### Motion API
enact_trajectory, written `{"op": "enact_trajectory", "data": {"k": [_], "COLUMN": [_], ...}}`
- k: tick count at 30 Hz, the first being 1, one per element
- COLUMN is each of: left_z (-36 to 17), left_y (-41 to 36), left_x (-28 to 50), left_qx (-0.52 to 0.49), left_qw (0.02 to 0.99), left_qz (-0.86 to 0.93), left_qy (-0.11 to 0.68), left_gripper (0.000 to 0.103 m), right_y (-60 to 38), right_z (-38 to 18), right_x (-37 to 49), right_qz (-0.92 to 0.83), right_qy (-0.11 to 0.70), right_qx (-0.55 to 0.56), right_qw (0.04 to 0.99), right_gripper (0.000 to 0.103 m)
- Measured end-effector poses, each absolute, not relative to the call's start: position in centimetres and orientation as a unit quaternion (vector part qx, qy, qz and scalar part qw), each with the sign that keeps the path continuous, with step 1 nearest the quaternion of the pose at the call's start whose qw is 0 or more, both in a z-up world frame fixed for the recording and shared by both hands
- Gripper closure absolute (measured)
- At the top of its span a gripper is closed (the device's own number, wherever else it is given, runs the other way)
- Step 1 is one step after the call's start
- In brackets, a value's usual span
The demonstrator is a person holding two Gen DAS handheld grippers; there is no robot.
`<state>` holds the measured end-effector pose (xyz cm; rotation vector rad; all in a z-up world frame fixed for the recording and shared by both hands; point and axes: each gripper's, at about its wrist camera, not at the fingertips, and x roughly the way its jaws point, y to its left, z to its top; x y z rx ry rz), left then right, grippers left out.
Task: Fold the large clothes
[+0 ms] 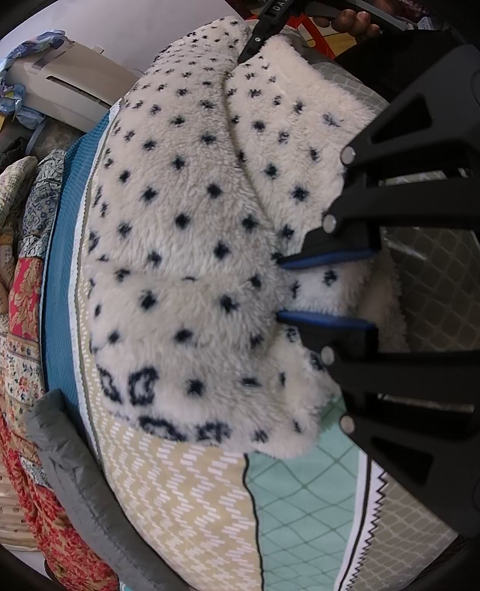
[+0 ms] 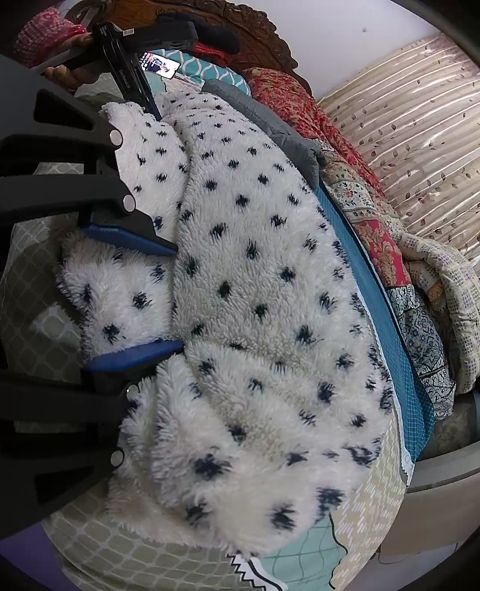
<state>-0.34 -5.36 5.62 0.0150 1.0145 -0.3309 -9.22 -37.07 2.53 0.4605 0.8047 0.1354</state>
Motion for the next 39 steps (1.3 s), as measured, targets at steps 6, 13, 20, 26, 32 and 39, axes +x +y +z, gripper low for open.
{"op": "enact_trajectory", "data": {"k": [6, 13, 20, 26, 32, 39], "left_z": [5.6, 5.6, 5.7, 5.6, 6.0, 6.3], "left_y": [-4.8, -4.5, -4.3, -4.5, -5.4, -6.5], "left_x": [-0.3, -0.3, -0.1, -0.1, 0.3, 0.4], "left_qx": [0.002, 0.009, 0.009, 0.017, 0.033, 0.049], "left_qw": [0.859, 0.858, 0.855, 0.854, 0.848, 0.848], "left_qz": [-0.164, -0.167, -0.171, -0.161, -0.144, -0.132], "left_qy": [0.485, 0.486, 0.49, 0.495, 0.51, 0.512], "left_gripper": [0.08, 0.08, 0.08, 0.08, 0.08, 0.08], "right_y": [-37.1, -37.1, -37.2, -37.3, -37.4, -37.9], "right_z": [2.6, 2.6, 2.6, 2.6, 2.7, 2.6], "right_x": [-9.2, -9.1, -9.1, -8.9, -8.8, -8.6], "right_qz": [0.066, 0.066, 0.066, 0.066, 0.066, 0.07], "right_qy": [0.388, 0.387, 0.387, 0.387, 0.389, 0.388], "right_qx": [0.223, 0.223, 0.224, 0.224, 0.223, 0.223], "right_qw": [0.892, 0.892, 0.892, 0.892, 0.892, 0.892], "right_gripper": [0.048, 0.048, 0.048, 0.048, 0.048, 0.048]}}
